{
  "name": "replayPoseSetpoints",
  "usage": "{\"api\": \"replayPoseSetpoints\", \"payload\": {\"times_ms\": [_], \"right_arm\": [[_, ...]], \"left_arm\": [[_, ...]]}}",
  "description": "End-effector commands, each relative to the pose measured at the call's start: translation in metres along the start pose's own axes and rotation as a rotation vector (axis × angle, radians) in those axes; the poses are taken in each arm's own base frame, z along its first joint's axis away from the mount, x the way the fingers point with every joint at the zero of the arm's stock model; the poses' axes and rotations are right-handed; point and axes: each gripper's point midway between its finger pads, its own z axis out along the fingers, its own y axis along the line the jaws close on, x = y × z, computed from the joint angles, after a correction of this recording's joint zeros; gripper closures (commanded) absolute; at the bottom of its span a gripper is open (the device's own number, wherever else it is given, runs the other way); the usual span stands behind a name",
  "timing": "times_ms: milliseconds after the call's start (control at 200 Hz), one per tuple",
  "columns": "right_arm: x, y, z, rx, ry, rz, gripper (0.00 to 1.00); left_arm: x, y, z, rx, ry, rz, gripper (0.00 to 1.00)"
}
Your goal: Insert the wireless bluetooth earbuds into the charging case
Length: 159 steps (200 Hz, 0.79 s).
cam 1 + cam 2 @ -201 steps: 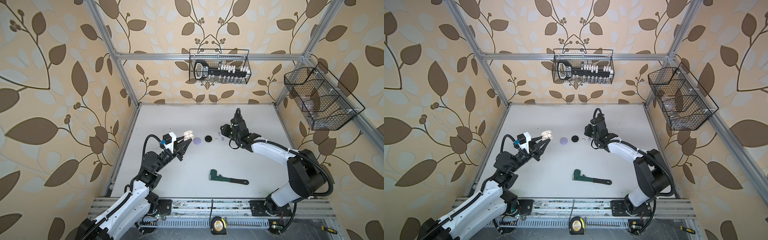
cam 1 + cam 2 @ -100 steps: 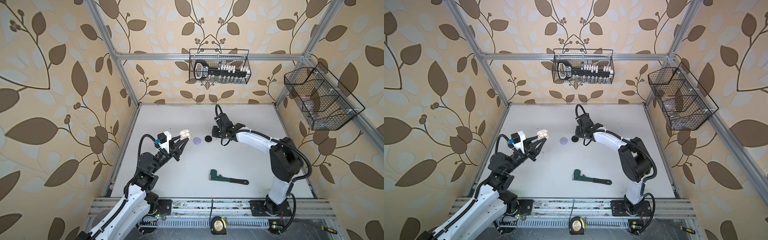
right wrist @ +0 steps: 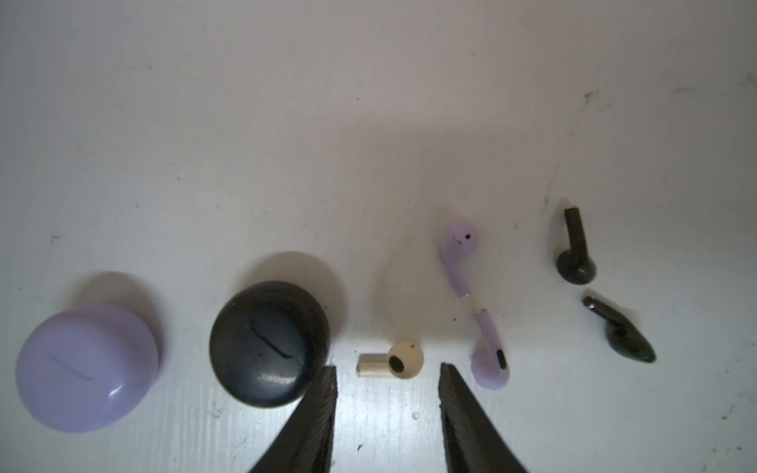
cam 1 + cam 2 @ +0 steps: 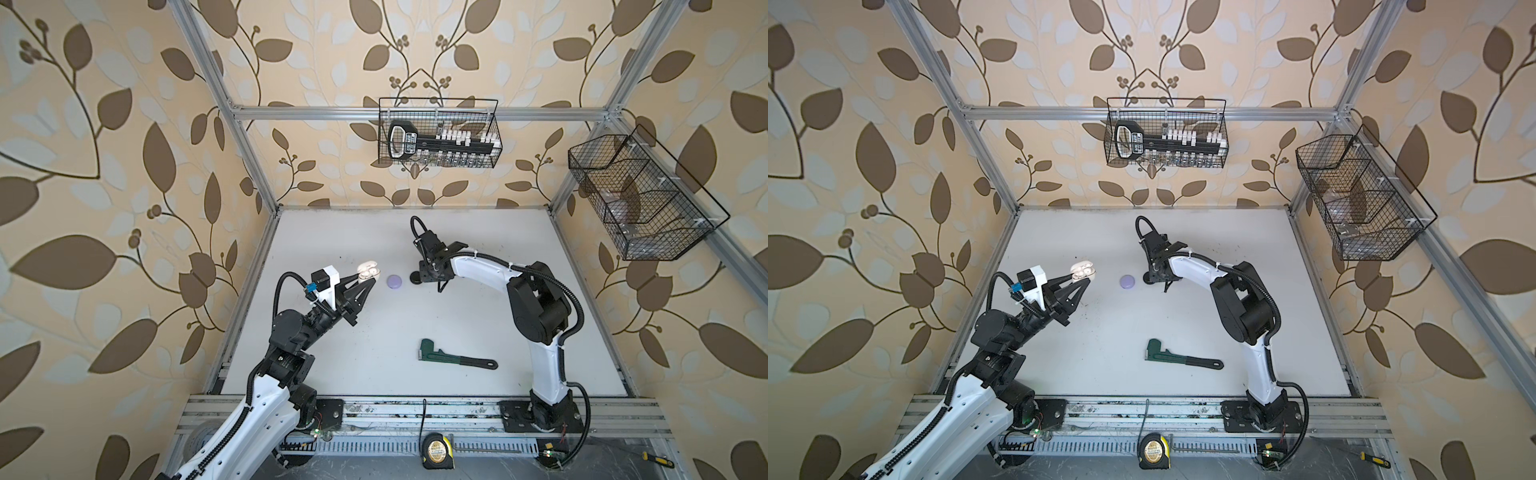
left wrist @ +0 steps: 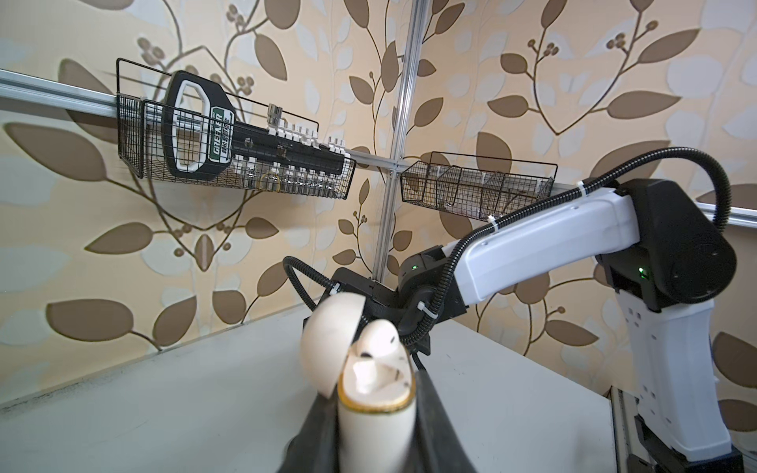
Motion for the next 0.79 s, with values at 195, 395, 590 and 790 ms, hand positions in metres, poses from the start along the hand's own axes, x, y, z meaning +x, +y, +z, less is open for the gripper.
{"api": "replayPoseSetpoints", "payload": {"times_ms": [195, 395, 590, 790], "right_arm": [[0.013, 0.0, 0.014, 0.062, 0.034, -0.057, 0.54], [0.014, 0.0, 0.025, 0.082, 0.047, -0.067, 0.51], [0.018, -0.003, 0.023, 0.107, 0.042, -0.078, 0.51], [0.029, -0.008, 0.02, 0.101, 0.038, -0.063, 0.54]], "left_arm": [[-0.008, -0.006, -0.002, 0.034, -0.032, 0.026, 1.0], [-0.008, -0.008, -0.002, 0.04, -0.033, 0.028, 1.0], [-0.007, -0.008, -0.003, 0.043, -0.033, 0.025, 1.0], [-0.005, -0.008, -0.004, 0.042, -0.032, 0.024, 1.0]]}}
